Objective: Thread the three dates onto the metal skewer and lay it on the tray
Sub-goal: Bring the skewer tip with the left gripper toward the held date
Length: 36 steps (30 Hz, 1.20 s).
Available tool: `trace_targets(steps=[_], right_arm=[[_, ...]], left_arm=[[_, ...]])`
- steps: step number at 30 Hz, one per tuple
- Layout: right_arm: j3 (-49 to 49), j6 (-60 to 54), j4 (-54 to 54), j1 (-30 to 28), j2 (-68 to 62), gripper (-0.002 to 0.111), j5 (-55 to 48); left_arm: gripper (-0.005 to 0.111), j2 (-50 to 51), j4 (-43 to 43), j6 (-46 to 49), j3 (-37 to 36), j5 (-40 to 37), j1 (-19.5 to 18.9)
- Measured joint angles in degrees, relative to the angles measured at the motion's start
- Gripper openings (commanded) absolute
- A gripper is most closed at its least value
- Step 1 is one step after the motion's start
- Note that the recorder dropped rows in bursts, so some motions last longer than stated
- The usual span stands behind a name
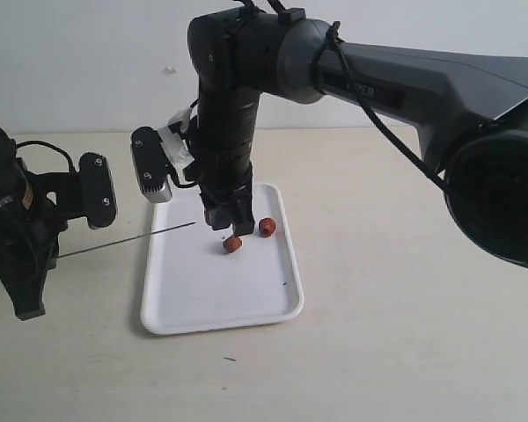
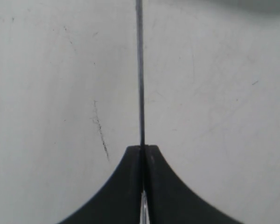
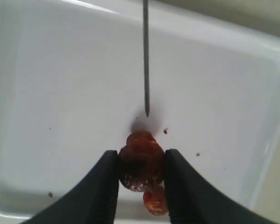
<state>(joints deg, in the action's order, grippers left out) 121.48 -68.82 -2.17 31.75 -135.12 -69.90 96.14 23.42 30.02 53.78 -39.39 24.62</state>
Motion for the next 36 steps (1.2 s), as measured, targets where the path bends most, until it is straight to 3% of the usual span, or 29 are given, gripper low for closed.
trace_targets(steps=[18,25,36], right_arm=[[0.0,0.0,-0.5,0.0,0.0,0.032,0.0],[0.0,0.0,-0.5,0.0,0.0,0.032,0.0],[0.0,0.0,-0.5,0.0,0.0,0.032,0.0]], left_arm=[[0.0,0.0,-5.22,5.58,0.08,0.81,0.0],[0.0,0.0,-7.78,6.24,0.8,1.31,-2.65],[0.0,0.0,-12.41,11.54,2.36,-0.85,-2.67]])
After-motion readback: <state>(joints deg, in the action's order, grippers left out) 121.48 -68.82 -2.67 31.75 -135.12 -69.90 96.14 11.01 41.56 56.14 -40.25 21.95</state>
